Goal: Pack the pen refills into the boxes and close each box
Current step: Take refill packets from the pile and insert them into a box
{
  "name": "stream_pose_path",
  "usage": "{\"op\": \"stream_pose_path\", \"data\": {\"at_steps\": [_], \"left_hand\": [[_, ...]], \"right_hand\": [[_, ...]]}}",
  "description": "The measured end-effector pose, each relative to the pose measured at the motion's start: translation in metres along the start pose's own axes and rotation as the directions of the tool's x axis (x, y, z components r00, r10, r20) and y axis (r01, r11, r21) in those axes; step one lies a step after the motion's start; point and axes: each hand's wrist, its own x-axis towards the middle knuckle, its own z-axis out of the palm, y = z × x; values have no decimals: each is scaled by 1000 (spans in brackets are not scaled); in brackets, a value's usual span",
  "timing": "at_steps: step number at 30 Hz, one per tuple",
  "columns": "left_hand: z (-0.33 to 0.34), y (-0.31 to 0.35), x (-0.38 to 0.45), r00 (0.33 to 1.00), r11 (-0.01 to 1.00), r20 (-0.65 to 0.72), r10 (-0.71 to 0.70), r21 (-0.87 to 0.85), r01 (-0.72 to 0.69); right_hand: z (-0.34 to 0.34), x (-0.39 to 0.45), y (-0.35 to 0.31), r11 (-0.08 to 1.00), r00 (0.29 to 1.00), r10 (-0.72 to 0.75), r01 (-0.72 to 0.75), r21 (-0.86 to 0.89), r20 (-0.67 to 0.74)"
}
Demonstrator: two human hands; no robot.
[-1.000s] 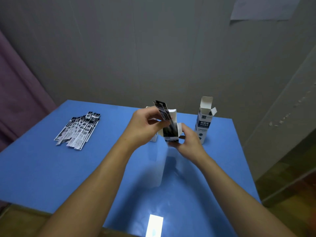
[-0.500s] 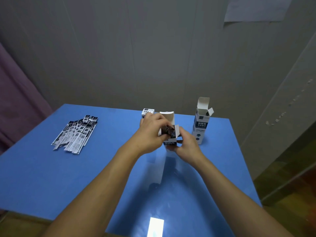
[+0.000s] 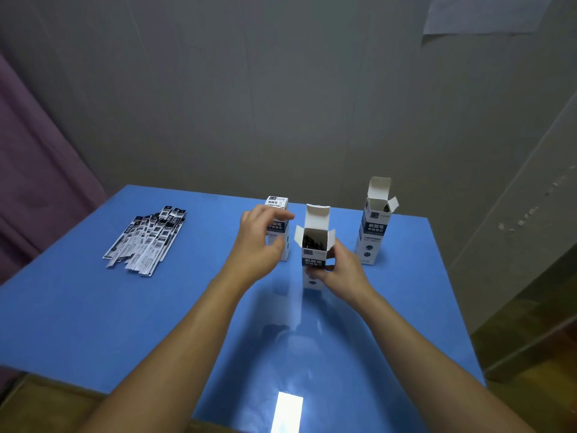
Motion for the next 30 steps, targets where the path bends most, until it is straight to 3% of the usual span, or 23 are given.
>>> {"op": "stream_pose_path", "data": {"at_steps": [4,11,15,17,20,22,30], "left_hand": [[-7,-27,-16,996,993,-67,-60,98,67],[-9,-72,-70,966,931,-14,-259,264,253],[-11,-82,-92,933,884,-24,-359,313,348],[-12,-86,-100,917,864,-41,-398,318,389],[-16,-92,-107,906,846,-50,-421,340,411],[-21,-94,-109,895,833,-58,-442,343,433],[-74,-103,-121,876,776,-111,-470,421,470]], "right_hand": [[7,6,7,995,997,81,-81,-61,2],[11,9,7,980,988,142,-133,-148,54],[6,1,4,810,918,383,-279,-516,104],[4,-8,1,703,868,468,-251,-665,167],[9,-21,-3,641,803,522,-148,-753,286],[17,-25,-11,647,789,505,-77,-759,351],[69,-15,-66,721,892,200,146,-677,405]]}}
